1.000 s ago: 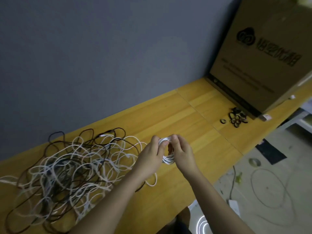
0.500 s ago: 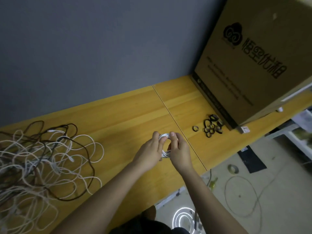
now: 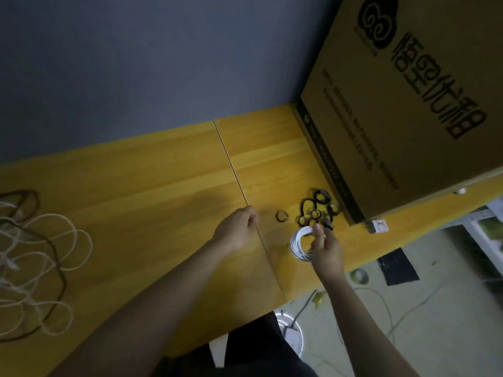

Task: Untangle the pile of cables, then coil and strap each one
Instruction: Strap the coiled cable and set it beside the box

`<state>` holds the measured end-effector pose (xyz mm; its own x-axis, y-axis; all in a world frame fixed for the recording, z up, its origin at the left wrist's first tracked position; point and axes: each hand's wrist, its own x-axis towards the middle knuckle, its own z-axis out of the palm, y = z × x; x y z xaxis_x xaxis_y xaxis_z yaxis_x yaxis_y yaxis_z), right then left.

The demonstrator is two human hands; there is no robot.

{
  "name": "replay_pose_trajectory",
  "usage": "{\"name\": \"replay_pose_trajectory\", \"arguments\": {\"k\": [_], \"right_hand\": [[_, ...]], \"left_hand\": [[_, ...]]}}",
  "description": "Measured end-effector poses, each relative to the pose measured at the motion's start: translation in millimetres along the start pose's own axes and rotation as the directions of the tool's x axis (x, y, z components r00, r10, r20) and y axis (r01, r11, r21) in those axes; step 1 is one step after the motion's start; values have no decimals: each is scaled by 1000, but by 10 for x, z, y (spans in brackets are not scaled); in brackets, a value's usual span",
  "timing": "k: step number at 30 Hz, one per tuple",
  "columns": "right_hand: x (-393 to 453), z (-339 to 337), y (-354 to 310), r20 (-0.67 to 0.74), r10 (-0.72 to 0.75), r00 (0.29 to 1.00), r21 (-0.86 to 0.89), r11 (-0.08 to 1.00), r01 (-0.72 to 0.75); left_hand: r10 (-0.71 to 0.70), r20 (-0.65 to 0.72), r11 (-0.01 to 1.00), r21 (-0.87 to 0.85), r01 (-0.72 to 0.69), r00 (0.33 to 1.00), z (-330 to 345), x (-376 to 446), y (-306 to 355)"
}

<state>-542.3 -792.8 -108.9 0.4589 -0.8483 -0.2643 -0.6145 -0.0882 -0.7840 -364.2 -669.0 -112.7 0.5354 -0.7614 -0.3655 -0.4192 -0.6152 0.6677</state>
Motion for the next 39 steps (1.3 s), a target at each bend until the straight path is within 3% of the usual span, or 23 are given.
{"name": "replay_pose_trajectory", "arguments": {"k": [6, 13, 16, 19, 23, 26, 31, 39], "right_hand": [[700, -280, 261, 255, -45, 966, -86, 994, 69], [1120, -248, 369, 397, -94, 913, -96, 985, 143], [1224, -262, 287, 427, -97, 899, -92, 984, 150], [1301, -314, 86, 407, -94, 909, -15, 994, 109], [1258, -344, -397, 405, -118, 907, 176, 983, 50], [1190, -309, -732, 426, -149, 892, 214, 975, 61], [989, -226, -1038, 499, -93, 861, 274, 960, -55], [647, -165, -1342, 514, -314, 798, 294, 939, 180]], "left_hand": [[-141, -31, 984, 109, 143, 990, 545, 730, 346], [-66, -12, 961, 267, 67, 998, 893, 1154, 337], [-57, -72, 994, 84, 63, 996, 851, 1149, 317], [28, -191, 996, -80, -45, 981, 684, 1034, 400], [145, -359, 971, -128, -203, 922, 447, 844, 625], [163, -414, 966, -120, -230, 896, 281, 749, 733], [140, -484, 935, -224, -277, 864, 22, 571, 729], [-51, -586, 787, -522, -329, 809, -336, 210, 748]]}}
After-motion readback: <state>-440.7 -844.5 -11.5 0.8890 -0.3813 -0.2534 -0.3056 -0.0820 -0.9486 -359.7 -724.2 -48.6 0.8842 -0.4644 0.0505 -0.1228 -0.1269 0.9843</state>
